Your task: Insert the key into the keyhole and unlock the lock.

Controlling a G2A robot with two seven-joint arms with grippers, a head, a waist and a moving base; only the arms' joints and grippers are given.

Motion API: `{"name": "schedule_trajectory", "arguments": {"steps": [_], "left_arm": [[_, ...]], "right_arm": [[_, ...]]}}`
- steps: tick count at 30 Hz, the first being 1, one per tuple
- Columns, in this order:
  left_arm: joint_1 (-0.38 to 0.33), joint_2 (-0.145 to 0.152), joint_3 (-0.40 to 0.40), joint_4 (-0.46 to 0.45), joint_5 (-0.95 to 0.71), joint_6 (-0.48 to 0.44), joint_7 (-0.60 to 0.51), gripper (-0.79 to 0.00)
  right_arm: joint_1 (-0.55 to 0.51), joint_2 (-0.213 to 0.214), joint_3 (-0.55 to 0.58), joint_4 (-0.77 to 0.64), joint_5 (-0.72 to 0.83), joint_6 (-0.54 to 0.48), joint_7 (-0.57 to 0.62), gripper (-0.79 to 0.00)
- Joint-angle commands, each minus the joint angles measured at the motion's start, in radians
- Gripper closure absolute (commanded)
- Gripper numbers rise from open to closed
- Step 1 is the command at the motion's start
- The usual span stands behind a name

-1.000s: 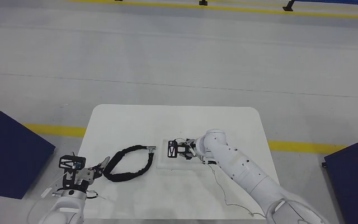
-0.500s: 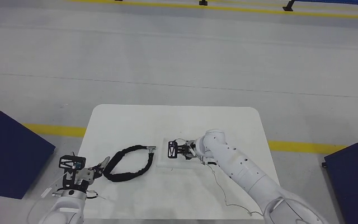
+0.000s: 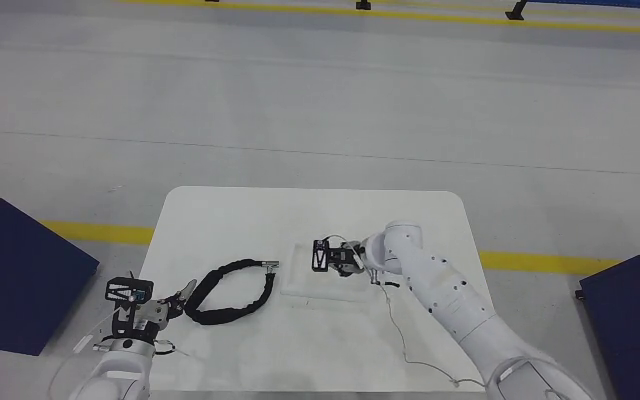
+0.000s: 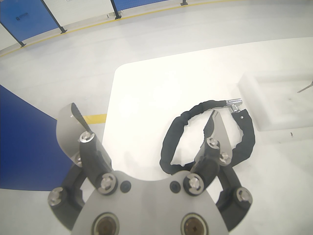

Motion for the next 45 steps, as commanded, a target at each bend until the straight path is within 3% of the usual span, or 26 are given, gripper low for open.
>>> {"name": "schedule_trajectory", "arguments": {"steps": [1, 8, 17, 23, 31, 42, 45], "left_arm": [[0.000, 0.000, 0.000, 0.000, 0.000, 0.000, 0.000, -0.785], [0.000, 0.000, 0.000, 0.000, 0.000, 0.000, 0.000, -0.785], [0.000, 0.000, 0.000, 0.000, 0.000, 0.000, 0.000, -0.785], [0.000, 0.000, 0.000, 0.000, 0.000, 0.000, 0.000, -0.785], [0.000, 0.000, 0.000, 0.000, 0.000, 0.000, 0.000, -0.785], [0.000, 0.000, 0.000, 0.000, 0.000, 0.000, 0.000, -0.785], [-0.027, 0.004, -0.002, -0.034, 0.037, -0.048, -0.032, -0.785]], "right_arm": [[-0.027, 0.019, 0.073, -0.036, 0.083, -0.012, 0.017, 0.000], [-0.186, 0.091, 0.334, -0.158, 0.537, -0.053, 0.201, 0.000], [-0.481, 0.184, 0.582, -0.311, 1.303, 0.073, 0.578, 0.000], [-0.642, 0.241, 0.663, -0.386, 1.648, 0.159, 0.665, 0.000], [-0.732, 0.305, 0.669, -0.400, 1.797, 0.147, 0.653, 0.000], [-0.734, 0.307, 0.667, -0.400, 1.800, 0.142, 0.648, 0.000], [-0.734, 0.307, 0.667, -0.400, 1.800, 0.142, 0.648, 0.000]]}}
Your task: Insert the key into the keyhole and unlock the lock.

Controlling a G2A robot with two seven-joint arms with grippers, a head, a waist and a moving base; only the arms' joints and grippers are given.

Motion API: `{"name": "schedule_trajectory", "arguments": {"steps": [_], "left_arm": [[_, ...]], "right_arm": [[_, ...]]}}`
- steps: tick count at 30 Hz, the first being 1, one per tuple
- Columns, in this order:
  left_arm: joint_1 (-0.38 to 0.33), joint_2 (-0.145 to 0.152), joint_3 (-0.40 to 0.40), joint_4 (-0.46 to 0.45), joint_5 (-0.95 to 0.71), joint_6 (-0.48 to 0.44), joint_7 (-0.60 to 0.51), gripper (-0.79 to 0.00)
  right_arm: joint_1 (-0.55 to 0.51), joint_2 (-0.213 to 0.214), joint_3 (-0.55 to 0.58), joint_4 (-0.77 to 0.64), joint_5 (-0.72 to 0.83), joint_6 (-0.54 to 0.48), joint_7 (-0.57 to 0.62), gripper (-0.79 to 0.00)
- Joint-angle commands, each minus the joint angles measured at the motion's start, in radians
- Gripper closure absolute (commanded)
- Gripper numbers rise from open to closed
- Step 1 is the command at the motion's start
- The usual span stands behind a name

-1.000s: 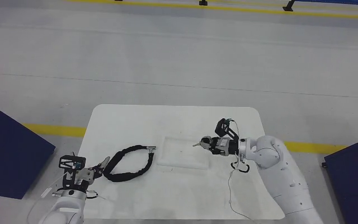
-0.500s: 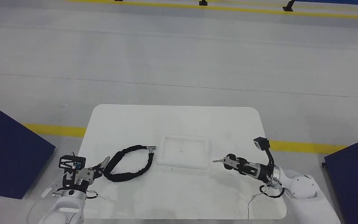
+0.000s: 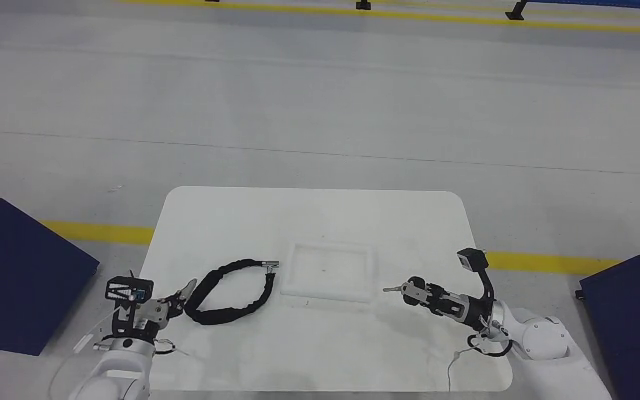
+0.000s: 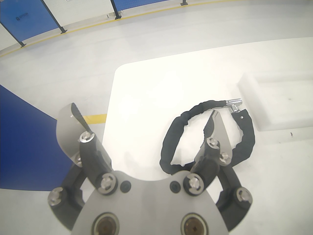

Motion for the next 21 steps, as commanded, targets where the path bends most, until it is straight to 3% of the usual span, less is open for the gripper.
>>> {"name": "schedule_trajectory", "arguments": {"steps": [1, 6, 11, 15, 21], "left_arm": [[-0.031, 0.004, 0.005, -0.020, 0.043, -0.052, -0.043, -0.785], [-0.214, 0.011, 0.084, -0.006, 0.161, -0.207, -0.227, -0.785], [-0.452, 0.009, 0.219, 0.128, 0.265, -0.423, -0.373, -0.785], [-0.649, -0.003, 0.325, 0.318, 0.246, -0.597, -0.459, -0.785], [-0.894, -0.048, 0.486, 0.658, 0.153, -0.714, -0.579, -0.785]], "right_arm": [[0.000, 0.000, 0.000, 0.000, 0.000, 0.000, 0.000, 0.000], [0.000, 0.000, 0.000, 0.000, 0.000, 0.000, 0.000, 0.000], [0.000, 0.000, 0.000, 0.000, 0.000, 0.000, 0.000, 0.000], [0.000, 0.000, 0.000, 0.000, 0.000, 0.000, 0.000, 0.000], [0.000, 0.000, 0.000, 0.000, 0.000, 0.000, 0.000, 0.000]]}}
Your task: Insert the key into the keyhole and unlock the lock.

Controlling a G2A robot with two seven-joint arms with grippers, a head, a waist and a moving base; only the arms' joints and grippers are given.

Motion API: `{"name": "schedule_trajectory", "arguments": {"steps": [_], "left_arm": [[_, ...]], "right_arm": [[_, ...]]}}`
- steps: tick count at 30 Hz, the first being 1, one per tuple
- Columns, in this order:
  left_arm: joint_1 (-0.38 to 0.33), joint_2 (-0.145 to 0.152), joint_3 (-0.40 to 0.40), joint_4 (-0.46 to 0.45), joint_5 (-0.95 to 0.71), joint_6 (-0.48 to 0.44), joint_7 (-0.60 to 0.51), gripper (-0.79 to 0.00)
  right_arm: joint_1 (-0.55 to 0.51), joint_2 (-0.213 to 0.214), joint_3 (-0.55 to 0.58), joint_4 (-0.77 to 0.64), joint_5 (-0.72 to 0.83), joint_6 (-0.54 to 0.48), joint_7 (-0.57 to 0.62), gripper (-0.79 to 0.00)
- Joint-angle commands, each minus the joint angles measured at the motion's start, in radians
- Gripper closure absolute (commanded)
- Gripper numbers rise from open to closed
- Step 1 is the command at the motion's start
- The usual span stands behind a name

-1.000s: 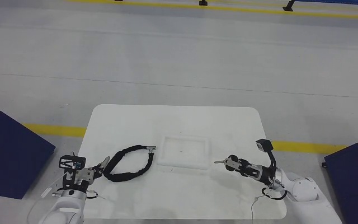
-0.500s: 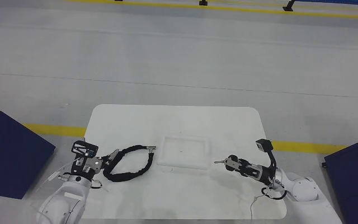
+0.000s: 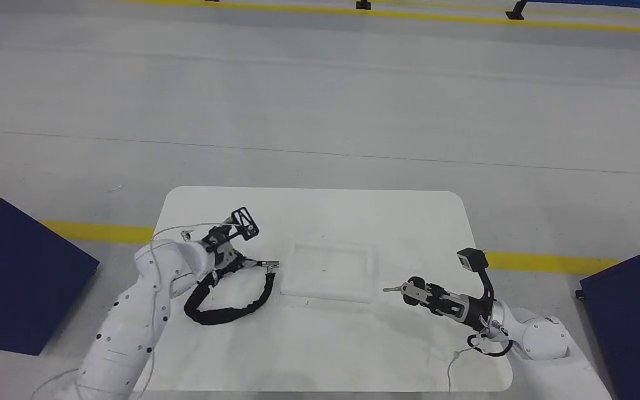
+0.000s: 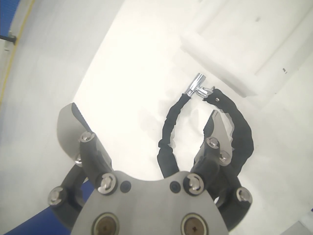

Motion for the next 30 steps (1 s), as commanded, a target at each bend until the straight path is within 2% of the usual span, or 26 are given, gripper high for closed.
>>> {"name": "schedule_trajectory", "arguments": {"steps": [1, 2, 3, 5, 9, 11, 15, 17, 23, 30], "left_arm": [[-0.083, -0.019, 0.053, 0.136, -0.043, -0.024, -0.032, -0.785], [-0.116, -0.029, 0.076, 0.189, -0.066, -0.038, -0.040, -0.785], [-0.145, -0.037, 0.106, 0.238, -0.067, -0.066, -0.054, -0.705], [-0.200, -0.055, 0.144, 0.342, -0.094, -0.102, -0.060, -0.662], [-0.281, -0.091, 0.203, 0.503, -0.141, -0.115, -0.048, -0.671], [-0.309, -0.107, 0.229, 0.555, -0.153, -0.123, -0.039, -0.619], [-0.345, -0.132, 0.272, 0.638, -0.156, -0.118, -0.033, -0.437], [-0.358, -0.143, 0.289, 0.669, -0.150, -0.110, -0.022, -0.391], [-0.391, -0.166, 0.328, 0.742, -0.123, -0.091, 0.016, -0.363], [-0.414, -0.186, 0.356, 0.809, -0.105, -0.067, 0.048, -0.376]], "right_arm": [[0.000, 0.000, 0.000, 0.000, 0.000, 0.000, 0.000, 0.000], [0.000, 0.000, 0.000, 0.000, 0.000, 0.000, 0.000, 0.000], [0.000, 0.000, 0.000, 0.000, 0.000, 0.000, 0.000, 0.000], [0.000, 0.000, 0.000, 0.000, 0.000, 0.000, 0.000, 0.000], [0.000, 0.000, 0.000, 0.000, 0.000, 0.000, 0.000, 0.000], [0.000, 0.000, 0.000, 0.000, 0.000, 0.000, 0.000, 0.000], [0.000, 0.000, 0.000, 0.000, 0.000, 0.000, 0.000, 0.000], [0.000, 0.000, 0.000, 0.000, 0.000, 0.000, 0.000, 0.000], [0.000, 0.000, 0.000, 0.000, 0.000, 0.000, 0.000, 0.000], [0.000, 0.000, 0.000, 0.000, 0.000, 0.000, 0.000, 0.000]]}}
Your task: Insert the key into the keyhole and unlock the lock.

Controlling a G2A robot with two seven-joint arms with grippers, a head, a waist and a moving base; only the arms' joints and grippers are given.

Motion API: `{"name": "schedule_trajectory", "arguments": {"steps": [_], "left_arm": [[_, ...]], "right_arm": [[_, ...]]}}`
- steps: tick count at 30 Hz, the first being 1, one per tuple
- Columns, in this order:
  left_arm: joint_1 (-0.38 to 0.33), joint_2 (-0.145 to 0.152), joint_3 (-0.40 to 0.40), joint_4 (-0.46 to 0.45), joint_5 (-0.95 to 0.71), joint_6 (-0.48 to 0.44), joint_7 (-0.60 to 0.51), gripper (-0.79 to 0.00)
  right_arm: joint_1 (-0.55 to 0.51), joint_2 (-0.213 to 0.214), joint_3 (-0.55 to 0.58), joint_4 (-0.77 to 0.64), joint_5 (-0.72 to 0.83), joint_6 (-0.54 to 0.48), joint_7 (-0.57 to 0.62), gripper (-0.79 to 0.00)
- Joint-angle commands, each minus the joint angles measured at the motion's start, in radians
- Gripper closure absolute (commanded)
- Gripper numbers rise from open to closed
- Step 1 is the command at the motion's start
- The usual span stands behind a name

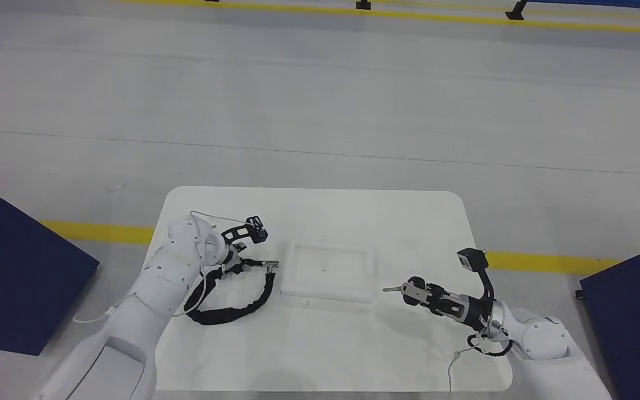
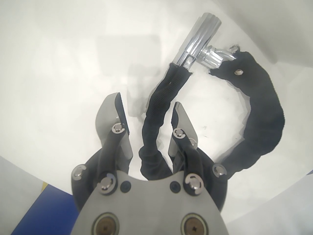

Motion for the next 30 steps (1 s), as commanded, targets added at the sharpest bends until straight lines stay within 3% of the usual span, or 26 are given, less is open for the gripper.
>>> {"name": "schedule_trajectory", "arguments": {"steps": [1, 6, 11, 12, 13, 14, 26, 30], "left_arm": [[-0.005, -0.006, 0.007, 0.017, 0.001, 0.002, 0.004, -0.372], [-0.010, -0.019, 0.023, 0.049, 0.005, 0.006, 0.020, -0.360], [-0.016, -0.029, 0.040, 0.072, 0.024, 0.012, 0.032, -0.252], [-0.018, -0.031, 0.041, 0.078, 0.023, 0.013, 0.035, -0.212], [-0.019, -0.033, 0.044, 0.082, 0.026, 0.015, 0.036, -0.074], [-0.020, -0.034, 0.046, 0.088, 0.026, 0.015, 0.038, 0.000], [-0.015, -0.032, 0.084, 0.082, 0.130, 0.087, 0.154, 0.000], [0.000, -0.015, 0.099, 0.054, 0.213, 0.179, 0.226, 0.000]], "right_arm": [[0.000, 0.000, 0.000, 0.000, 0.000, 0.000, 0.000, 0.000], [0.000, 0.000, 0.000, 0.000, 0.000, 0.000, 0.000, 0.000], [0.000, 0.000, 0.000, 0.000, 0.000, 0.000, 0.000, 0.000], [0.000, 0.000, 0.000, 0.000, 0.000, 0.000, 0.000, 0.000], [0.000, 0.000, 0.000, 0.000, 0.000, 0.000, 0.000, 0.000], [0.000, 0.000, 0.000, 0.000, 0.000, 0.000, 0.000, 0.000], [0.000, 0.000, 0.000, 0.000, 0.000, 0.000, 0.000, 0.000], [0.000, 0.000, 0.000, 0.000, 0.000, 0.000, 0.000, 0.000]]}}
